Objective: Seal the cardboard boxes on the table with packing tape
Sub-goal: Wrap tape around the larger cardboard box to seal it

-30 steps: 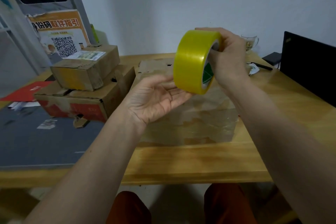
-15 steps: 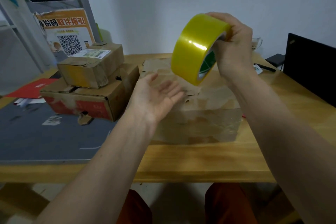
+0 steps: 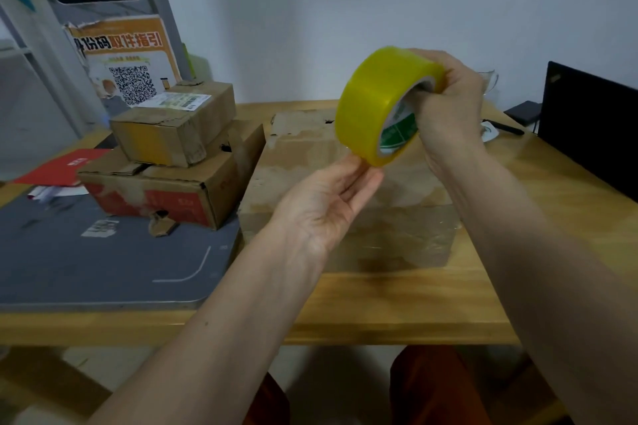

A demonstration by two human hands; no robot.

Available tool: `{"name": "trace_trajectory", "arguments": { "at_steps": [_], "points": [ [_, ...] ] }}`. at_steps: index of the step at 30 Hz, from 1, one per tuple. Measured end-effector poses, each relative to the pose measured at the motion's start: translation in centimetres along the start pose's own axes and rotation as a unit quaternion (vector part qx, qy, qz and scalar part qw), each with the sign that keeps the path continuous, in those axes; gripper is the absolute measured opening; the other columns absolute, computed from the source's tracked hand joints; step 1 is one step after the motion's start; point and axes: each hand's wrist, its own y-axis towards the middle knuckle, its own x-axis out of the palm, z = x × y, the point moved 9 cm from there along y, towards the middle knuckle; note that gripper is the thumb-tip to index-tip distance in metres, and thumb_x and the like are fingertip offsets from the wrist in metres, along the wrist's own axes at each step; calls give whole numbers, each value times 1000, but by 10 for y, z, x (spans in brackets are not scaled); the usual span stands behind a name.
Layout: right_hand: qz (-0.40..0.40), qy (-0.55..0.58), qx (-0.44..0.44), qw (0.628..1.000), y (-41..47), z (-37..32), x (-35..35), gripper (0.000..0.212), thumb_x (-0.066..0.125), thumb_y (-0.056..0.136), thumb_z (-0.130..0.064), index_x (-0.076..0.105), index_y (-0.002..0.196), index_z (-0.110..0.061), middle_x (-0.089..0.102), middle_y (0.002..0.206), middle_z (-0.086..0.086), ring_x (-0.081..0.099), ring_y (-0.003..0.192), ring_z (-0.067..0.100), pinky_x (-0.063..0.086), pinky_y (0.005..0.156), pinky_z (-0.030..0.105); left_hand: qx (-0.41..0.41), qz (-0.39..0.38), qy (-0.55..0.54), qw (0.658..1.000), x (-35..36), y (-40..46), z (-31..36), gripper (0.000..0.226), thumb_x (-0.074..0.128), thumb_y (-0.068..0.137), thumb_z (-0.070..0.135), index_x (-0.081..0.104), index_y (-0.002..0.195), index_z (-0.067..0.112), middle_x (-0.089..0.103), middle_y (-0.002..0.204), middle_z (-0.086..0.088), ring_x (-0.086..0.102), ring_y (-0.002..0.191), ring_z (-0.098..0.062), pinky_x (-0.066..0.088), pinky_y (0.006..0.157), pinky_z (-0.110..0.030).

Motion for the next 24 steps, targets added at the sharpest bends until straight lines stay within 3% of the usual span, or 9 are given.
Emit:
{"name": "trace_trajectory", "arguments": {
  "at_steps": [3, 9, 12, 15, 17, 19, 22, 24],
  "points": [
    [-17, -26, -12, 999, -4, -6, 4, 37, 60, 79, 12, 65, 100, -18, 68, 97, 1, 64, 88, 5, 53, 80, 21, 26, 35, 24, 999, -7, 4, 10, 3, 61, 91, -3, 64, 92, -2, 72, 76, -15, 71, 71, -20, 62, 66, -30],
    [-29, -88, -64, 994, -8, -17, 7, 27, 53, 79, 9, 55, 96, -11, 58, 83, -6, 56, 73, -7, 43, 64, 13, 42, 1, 38, 998, -4, 7, 26, 11, 59, 91, 10, 64, 95, 1, 68, 78, -10, 65, 82, -21, 61, 68, -30],
    [-12, -73, -64, 995, -8, -13, 3, 23, 54, 83, 10, 53, 99, -7, 60, 83, 4, 64, 75, 7, 47, 65, 18, 52, -3, 17, 998, -3, 10, 29, 4, 65, 90, 6, 66, 89, 2, 70, 76, -9, 67, 75, -17, 59, 65, -27],
    [-23, -84, -90, 992, -9, -14, 6, 24, 54, 85, 8, 50, 100, -10, 59, 84, 5, 65, 80, 21, 50, 67, 24, 71, 14, 35, 997, -6, 16, 30, 13, 62, 91, -3, 66, 80, 2, 70, 72, -9, 66, 66, -14, 58, 58, -24],
    [-30, -104, -100, 989, -7, -13, 5, 27, 53, 84, 9, 50, 100, -12, 58, 84, 2, 64, 80, 14, 48, 65, 19, 74, 9, 49, 996, -8, 17, 35, 20, 62, 89, -5, 71, 72, 1, 70, 70, -9, 66, 61, -13, 57, 56, -22],
    [-10, -144, -86, 986, 0, -6, -12, 33, 50, 80, 12, 51, 103, -12, 55, 84, -5, 57, 75, -4, 40, 60, 7, 79, 9, 48, 996, -16, 17, 47, 21, 66, 82, -6, 75, 63, -1, 69, 69, -9, 65, 57, -12, 56, 56, -21],
    [8, -262, -41, 964, 10, 14, -40, 44, 48, 77, 13, 53, 114, -10, 50, 95, -2, 49, 81, 9, 34, 54, 6, 106, 27, 104, 988, -35, 18, 72, 8, 66, 81, -4, 74, 80, -4, 66, 70, -6, 64, 58, -10, 56, 59, -21],
    [2, -283, -7, 959, 11, 30, -46, 41, 52, 81, 11, 55, 115, -12, 52, 98, 0, 50, 87, 16, 40, 61, 17, 92, 32, 138, 986, -41, 21, 75, 11, 67, 81, -2, 70, 91, -3, 66, 70, -5, 64, 60, -10, 57, 61, -23]
  ]
}}
